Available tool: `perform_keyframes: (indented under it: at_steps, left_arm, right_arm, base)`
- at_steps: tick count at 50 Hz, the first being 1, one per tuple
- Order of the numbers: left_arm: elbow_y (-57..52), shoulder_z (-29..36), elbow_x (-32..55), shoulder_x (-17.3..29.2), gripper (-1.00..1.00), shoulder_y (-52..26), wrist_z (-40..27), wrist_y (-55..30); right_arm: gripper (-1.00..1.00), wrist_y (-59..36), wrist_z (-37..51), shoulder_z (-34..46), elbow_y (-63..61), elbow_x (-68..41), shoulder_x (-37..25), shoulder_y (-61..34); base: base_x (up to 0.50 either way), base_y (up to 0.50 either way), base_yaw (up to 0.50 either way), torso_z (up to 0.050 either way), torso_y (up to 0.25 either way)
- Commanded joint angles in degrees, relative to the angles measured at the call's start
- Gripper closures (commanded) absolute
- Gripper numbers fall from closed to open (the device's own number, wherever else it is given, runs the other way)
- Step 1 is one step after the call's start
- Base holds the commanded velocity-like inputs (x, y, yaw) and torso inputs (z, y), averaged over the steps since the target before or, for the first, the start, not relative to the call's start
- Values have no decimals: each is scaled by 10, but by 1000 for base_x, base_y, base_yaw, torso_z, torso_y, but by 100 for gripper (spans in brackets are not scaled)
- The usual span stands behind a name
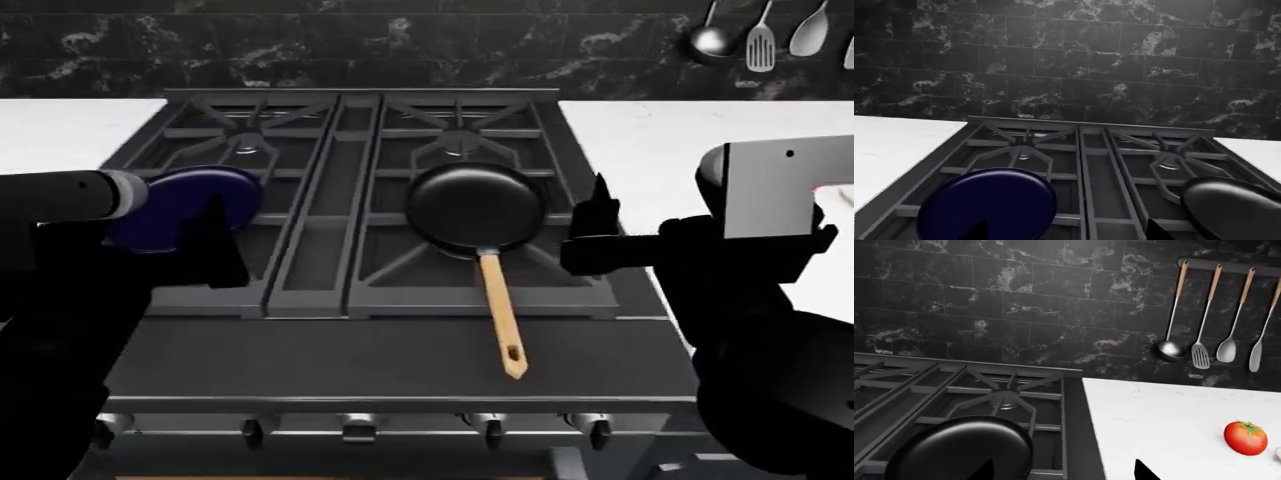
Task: Place both pans onto different burners. Then place the tomato and the dumpling on different pans.
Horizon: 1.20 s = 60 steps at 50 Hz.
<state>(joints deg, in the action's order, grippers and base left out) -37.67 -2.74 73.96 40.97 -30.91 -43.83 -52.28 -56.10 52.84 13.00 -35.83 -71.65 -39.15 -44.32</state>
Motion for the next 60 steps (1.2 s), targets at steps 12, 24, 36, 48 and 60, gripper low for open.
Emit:
perform_keyframes:
  at_steps: [12, 24, 36, 48, 60]
  left_arm:
    - [-7, -3, -4, 2, -100, 5, 0, 9]
    - [-6, 2, -2, 1, -100, 1, -4, 8]
    - [-5, 9, -9, -1, -100, -3, -4, 8]
    - [-3, 9, -14, -2, -100, 3, -1, 14]
    - [-2, 9, 1, 0, -100, -6, -9, 10]
  right_arm:
    - [-100, 12, -5, -5, -4, 0, -4, 8]
    - [-100, 13, -5, -3, -2, -3, -3, 3]
    - [-100, 20, -6, -10, -5, -8, -6, 11]
    - [-100, 24, -7, -10, -6, -6, -9, 15]
    - [-100, 25, -6, -9, -7, -7, -9, 15]
  base:
    - [0, -500, 0, 0, 0]
    - [0, -500, 0, 0, 0]
    - [0, -500, 0, 0, 0]
    - [0, -500, 0, 0, 0]
    - [0, -500, 0, 0, 0]
